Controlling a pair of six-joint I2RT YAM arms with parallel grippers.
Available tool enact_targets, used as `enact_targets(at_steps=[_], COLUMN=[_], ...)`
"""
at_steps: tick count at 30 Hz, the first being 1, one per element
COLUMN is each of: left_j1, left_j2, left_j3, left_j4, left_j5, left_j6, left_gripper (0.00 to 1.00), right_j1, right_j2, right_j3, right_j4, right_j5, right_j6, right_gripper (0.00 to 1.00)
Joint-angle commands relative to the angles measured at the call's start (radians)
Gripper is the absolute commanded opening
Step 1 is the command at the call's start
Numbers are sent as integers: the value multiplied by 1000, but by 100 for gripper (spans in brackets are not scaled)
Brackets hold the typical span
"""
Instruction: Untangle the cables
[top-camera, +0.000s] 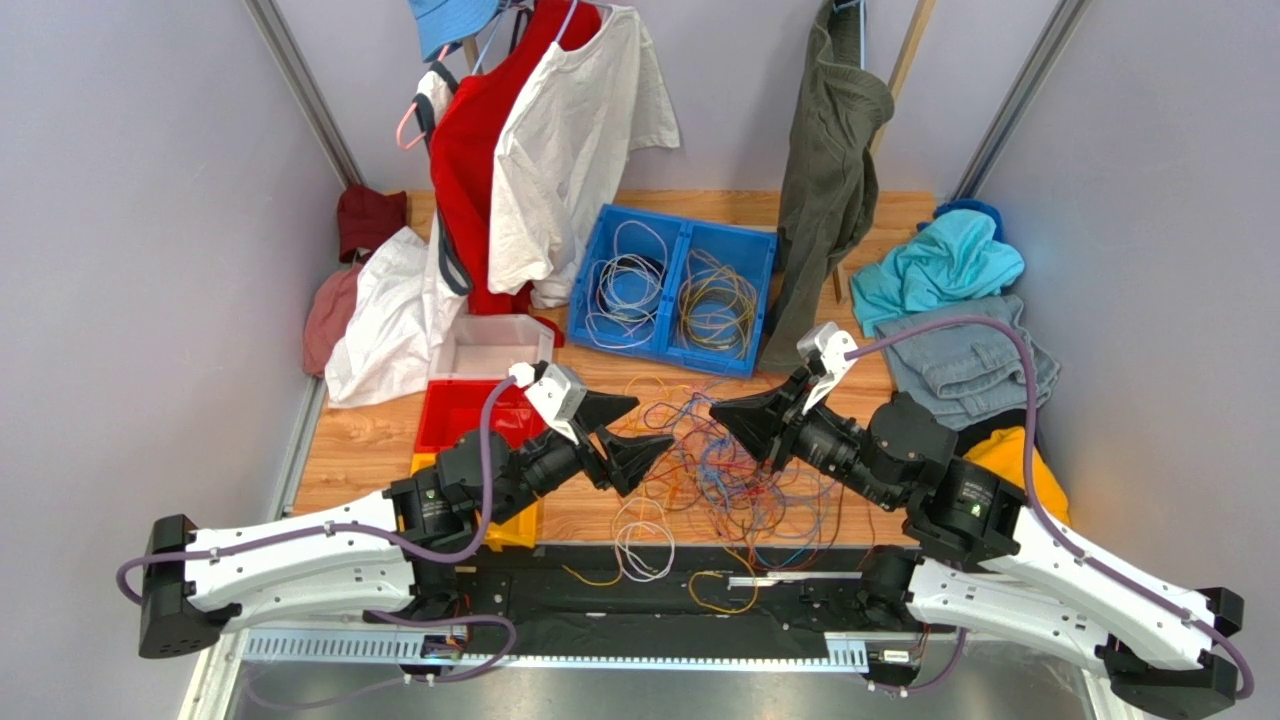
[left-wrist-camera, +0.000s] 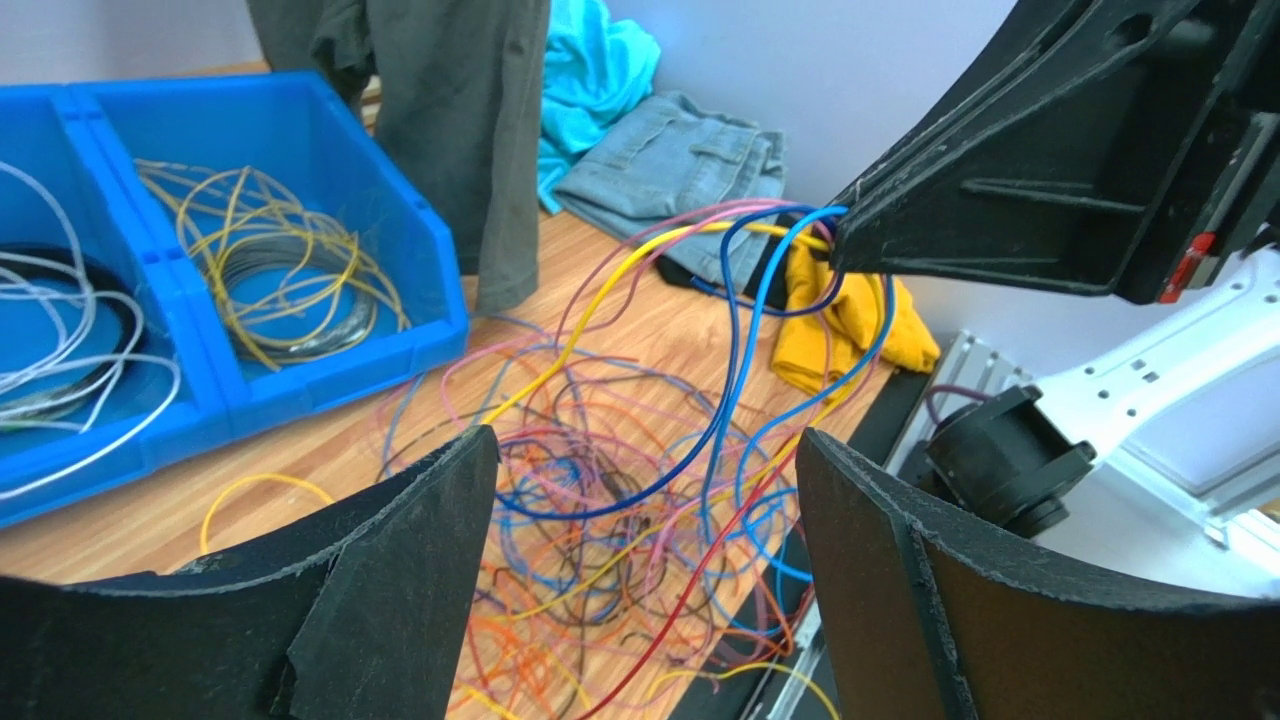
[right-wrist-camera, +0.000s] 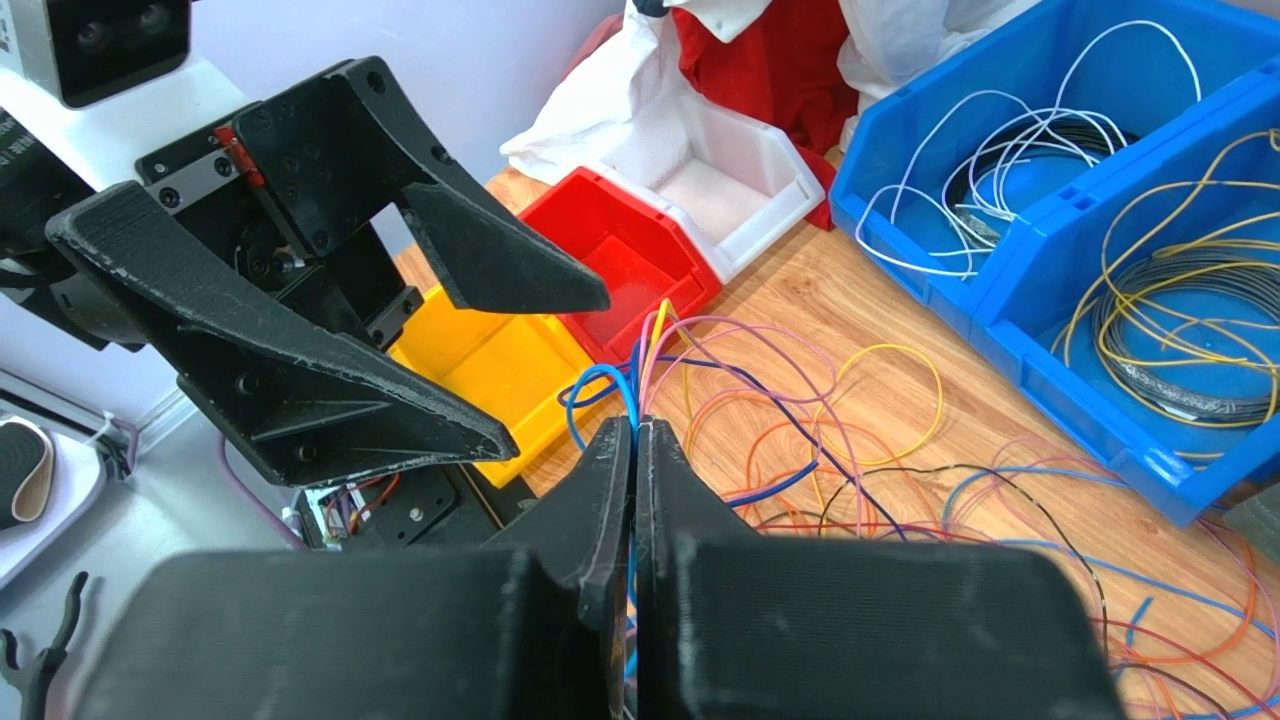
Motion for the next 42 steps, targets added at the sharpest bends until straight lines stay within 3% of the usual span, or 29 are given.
enact_targets(at_steps=[1,8,11,14,15,16,17,20,21,24,28,31,42], left_j1=[19,40,49,52,52,52,51,54,54,55,60,58,60], left_j2=[32,103,130,130,112,97,81,9,-18,-47,-52,-51,-8], left_j3=[41,55,66,72,72,73,75,95,108,193,332,406,495], left_j4=[104,152,169,166,161,152,128,39,0,-190,-407,-468,-498], left_j5=[76,117,136,141,121,105,89,36,3,-71,-113,-110,-34], left_j6=[-20,-43,-46,-46,-48,-46,-45,-26,-25,-17,14,29,18], left_gripper=[81,79,68,33,9,0,0,0,0,0,0,0,0], right_j1=[6,5,6,6,6,6,6,6,6,6,6,6,6], right_j2=[-16,-18,-16,-22,-27,-33,-38,-50,-53,-68,-88,-81,-30], right_j3=[-7,-13,-19,-27,-30,-33,-37,-48,-54,-82,-120,-129,-109], right_j4=[42,46,46,40,34,31,26,0,-14,-31,-14,26,270], right_j5=[-20,-23,-25,-9,-2,14,23,72,84,126,133,97,14], right_j6=[10,13,13,13,12,13,15,27,30,56,73,76,17], right_gripper=[0,0,0,0,0,0,0,34,51,66,67,66,65])
